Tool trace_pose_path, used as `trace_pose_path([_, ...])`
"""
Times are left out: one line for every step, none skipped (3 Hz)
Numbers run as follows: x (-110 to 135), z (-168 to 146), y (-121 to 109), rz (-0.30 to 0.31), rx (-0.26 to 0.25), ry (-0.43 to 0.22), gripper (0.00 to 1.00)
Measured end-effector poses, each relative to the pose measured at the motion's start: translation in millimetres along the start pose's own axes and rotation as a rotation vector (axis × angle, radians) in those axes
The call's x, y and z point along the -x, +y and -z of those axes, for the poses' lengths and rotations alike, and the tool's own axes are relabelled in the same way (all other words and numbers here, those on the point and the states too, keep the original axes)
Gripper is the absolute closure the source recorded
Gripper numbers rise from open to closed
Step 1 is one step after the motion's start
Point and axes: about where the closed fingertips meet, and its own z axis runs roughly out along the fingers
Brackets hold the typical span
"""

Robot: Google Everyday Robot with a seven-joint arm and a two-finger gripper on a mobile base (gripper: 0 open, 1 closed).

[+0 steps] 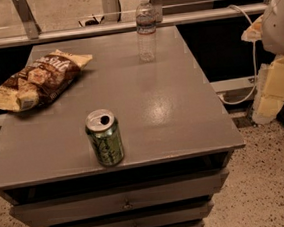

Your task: Pick water bottle

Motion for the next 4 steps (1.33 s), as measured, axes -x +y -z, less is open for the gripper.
trace_pose_path([0.0,0.0,0.0,0.0,0.0,0.0,0.0])
trace_pose_path([4.2,-4.8,-6.1,0.003,-0.015,-0.042,0.0])
trace_pose_path([29.5,-33.4,-42.9,-0.007,-0.045,-0.189,0.0])
trace_pose_path([50.2,-56.1,-73.8,-0.026,-0.064,-0.284,0.0])
